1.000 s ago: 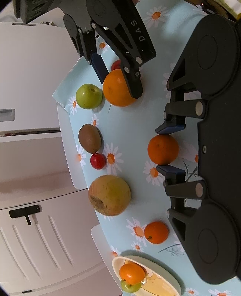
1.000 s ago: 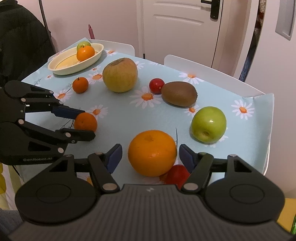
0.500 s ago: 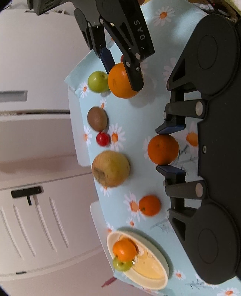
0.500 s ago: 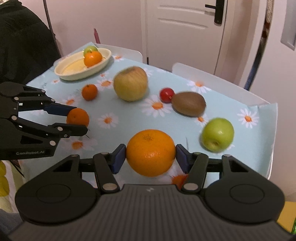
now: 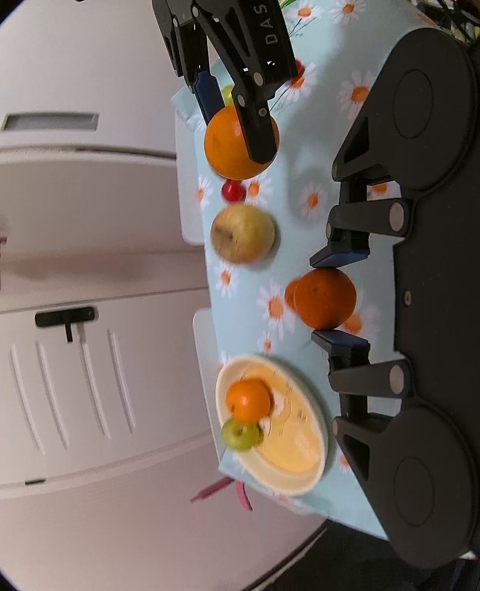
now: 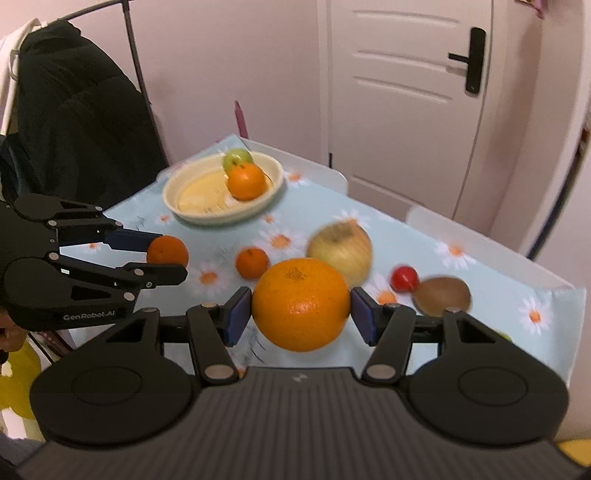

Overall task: Organize fruits
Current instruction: 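Carry the tangerine and orange to the cream bowl and release both inside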

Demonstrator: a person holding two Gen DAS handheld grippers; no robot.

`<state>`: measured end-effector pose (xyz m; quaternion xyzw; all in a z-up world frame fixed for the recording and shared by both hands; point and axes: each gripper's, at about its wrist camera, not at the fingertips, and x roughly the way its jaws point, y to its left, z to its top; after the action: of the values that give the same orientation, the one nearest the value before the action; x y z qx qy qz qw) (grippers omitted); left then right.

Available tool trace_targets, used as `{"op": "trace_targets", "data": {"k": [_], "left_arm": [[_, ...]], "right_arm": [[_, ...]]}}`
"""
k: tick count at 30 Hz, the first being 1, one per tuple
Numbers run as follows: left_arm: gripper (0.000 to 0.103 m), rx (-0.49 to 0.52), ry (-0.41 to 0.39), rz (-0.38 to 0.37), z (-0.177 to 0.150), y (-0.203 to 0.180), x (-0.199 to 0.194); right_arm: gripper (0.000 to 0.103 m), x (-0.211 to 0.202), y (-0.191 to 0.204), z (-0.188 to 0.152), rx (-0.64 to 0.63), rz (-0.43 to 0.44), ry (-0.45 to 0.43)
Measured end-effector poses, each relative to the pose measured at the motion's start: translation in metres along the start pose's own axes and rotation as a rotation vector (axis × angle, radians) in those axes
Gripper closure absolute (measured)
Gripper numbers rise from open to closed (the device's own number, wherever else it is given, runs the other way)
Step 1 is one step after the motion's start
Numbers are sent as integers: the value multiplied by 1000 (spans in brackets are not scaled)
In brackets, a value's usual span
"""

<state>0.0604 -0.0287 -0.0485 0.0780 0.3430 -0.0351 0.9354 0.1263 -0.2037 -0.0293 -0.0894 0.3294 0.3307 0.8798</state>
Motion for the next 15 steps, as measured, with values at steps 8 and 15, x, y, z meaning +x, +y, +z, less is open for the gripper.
{"op": "trace_targets", "data": {"k": [8,15], "left_arm": [[63,-24,-18,35,17,54,-6],[63,-36,-13,48,27,107,3]], "right_arm": [[30,21,32,44,7,41,-25],[30,54,57,79,11,51,-21]]}}
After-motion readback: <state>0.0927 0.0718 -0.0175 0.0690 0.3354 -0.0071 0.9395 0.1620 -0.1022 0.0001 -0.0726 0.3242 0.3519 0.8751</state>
